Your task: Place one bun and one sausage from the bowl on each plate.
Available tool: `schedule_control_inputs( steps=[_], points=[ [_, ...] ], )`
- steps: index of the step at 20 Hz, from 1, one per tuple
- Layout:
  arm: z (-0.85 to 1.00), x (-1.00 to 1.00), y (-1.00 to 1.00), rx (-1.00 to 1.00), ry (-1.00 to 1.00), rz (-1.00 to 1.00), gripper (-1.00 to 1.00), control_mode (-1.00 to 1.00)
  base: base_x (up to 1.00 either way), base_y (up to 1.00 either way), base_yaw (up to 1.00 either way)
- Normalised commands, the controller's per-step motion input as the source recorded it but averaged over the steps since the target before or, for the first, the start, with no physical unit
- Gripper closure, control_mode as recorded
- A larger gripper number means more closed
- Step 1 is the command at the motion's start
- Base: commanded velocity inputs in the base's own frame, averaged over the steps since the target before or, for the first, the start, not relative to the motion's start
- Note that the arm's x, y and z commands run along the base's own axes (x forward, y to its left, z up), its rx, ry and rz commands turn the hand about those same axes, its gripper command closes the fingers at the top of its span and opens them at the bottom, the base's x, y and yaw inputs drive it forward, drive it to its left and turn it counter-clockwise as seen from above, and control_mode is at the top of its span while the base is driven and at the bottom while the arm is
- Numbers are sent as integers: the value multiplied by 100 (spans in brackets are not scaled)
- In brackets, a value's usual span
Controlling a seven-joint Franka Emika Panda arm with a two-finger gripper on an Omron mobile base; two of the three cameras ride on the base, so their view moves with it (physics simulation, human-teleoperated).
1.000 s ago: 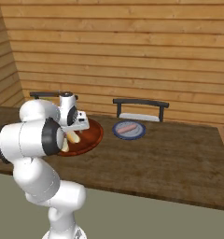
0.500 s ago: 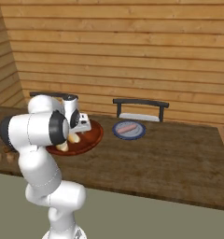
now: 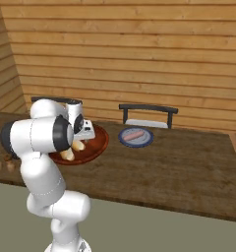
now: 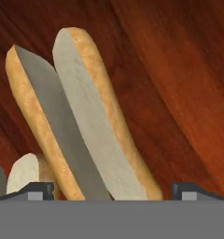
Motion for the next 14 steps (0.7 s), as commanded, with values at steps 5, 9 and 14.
schedule_control_inputs(
  steps=[5, 9, 14],
  points=[
    [-12, 3, 6, 0, -7, 0, -100, -100, 0, 0, 0],
    [-48, 0, 0, 0, -3, 0, -100, -100, 0, 0, 0],
    [-49, -4, 0, 0, 0, 0, -100, -100, 0, 0, 0]
  ],
)
